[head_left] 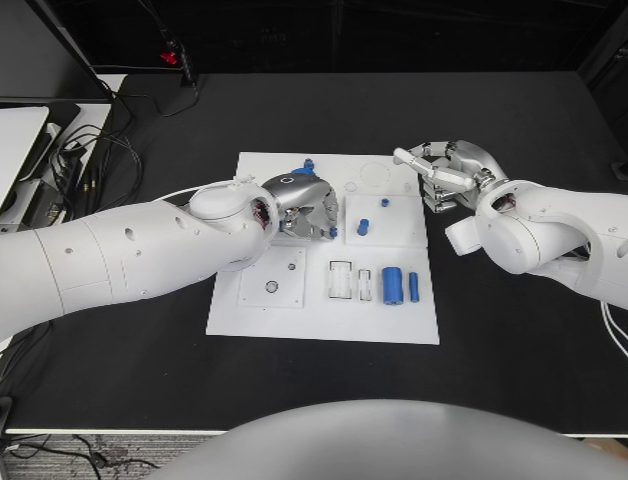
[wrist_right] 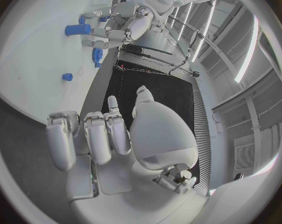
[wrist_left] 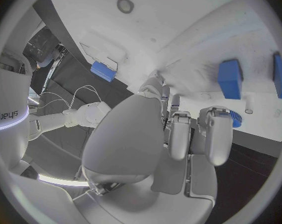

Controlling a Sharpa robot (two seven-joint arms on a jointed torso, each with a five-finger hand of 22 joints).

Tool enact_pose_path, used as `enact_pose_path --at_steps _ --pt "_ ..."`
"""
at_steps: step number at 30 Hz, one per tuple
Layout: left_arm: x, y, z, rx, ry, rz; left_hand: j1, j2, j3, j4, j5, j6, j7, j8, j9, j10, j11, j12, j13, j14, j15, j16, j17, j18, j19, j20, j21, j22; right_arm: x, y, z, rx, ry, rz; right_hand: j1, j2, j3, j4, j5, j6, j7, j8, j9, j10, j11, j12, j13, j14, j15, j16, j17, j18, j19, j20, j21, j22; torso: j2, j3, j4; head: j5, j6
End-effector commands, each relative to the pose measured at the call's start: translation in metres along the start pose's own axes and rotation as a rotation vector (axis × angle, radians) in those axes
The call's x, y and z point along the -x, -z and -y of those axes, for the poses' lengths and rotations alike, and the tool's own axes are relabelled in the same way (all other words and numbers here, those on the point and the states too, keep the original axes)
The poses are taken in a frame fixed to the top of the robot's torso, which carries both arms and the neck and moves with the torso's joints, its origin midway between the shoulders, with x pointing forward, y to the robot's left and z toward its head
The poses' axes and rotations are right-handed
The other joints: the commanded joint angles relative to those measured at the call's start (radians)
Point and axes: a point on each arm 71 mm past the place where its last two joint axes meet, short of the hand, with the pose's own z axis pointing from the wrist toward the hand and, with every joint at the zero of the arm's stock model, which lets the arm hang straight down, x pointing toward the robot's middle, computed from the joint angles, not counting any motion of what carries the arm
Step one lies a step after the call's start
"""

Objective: Assemble the parts on the task board

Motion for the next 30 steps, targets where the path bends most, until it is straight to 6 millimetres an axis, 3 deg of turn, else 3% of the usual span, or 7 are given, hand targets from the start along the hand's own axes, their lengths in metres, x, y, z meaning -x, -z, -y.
enact_pose_path --at_steps 1,14,30 --pt "-0.0057 0.0006 0.0017 -0.025 -0.015 -0.038 0.012 0.001 0.006 0.002 -0.003 -0.001 -0.004 -0.008 -0.002 -0.003 -0.003 -0.001 -0.001 0.097 -0.012 0.005 0.241 0.010 0.043 -0.009 0.004 0.232 -0.0007 0.0000 -0.0012 0.007 0.000 -0.009 0.003 0.006 -0.004 0.001 0.004 -0.002 0.046 0.003 -0.001 0.106 0.003 0.003 0.263 0.106 0.003 0.002 0.263 -0.007 0.109 0.003 0.003 0.263 0.000 -0.0004 0.0001 0.001 0.000" --pt "-0.0022 0.0007 0.0050 -0.069 -0.019 0.012 0.011 -0.007 0.004 0.004 -0.002 -0.041 -0.017 -0.034 -0.014 -0.006 0.005 -0.004 -0.001 0.097 -0.005 0.005 0.242 0.009 0.042 -0.011 0.003 0.232 -0.0010 -0.0001 -0.0011 0.006 0.000 -0.010 0.003 0.006 -0.004 0.001 0.004 -0.002 0.046 0.003 -0.001 0.106 0.003 0.003 0.263 0.106 0.003 0.002 0.263 -0.007 0.109 0.003 0.003 0.263 0.000 -0.0004 0.0004 0.001 0.000" --pt "-0.0057 0.0005 0.0035 -0.051 -0.017 -0.038 0.025 0.005 0.017 0.001 -0.001 -0.025 -0.015 -0.028 -0.011 -0.003 0.003 -0.005 -0.001 0.100 -0.004 0.008 0.250 0.009 0.043 -0.008 0.005 0.233 -0.0014 -0.0002 -0.0012 0.006 -0.001 -0.011 0.003 0.006 -0.004 0.001 0.004 -0.002 0.046 0.003 -0.001 0.106 0.003 0.003 0.263 0.106 0.003 0.002 0.263 -0.007 0.109 0.003 0.003 0.263 0.000 -0.0004 0.0001 0.000 0.000"
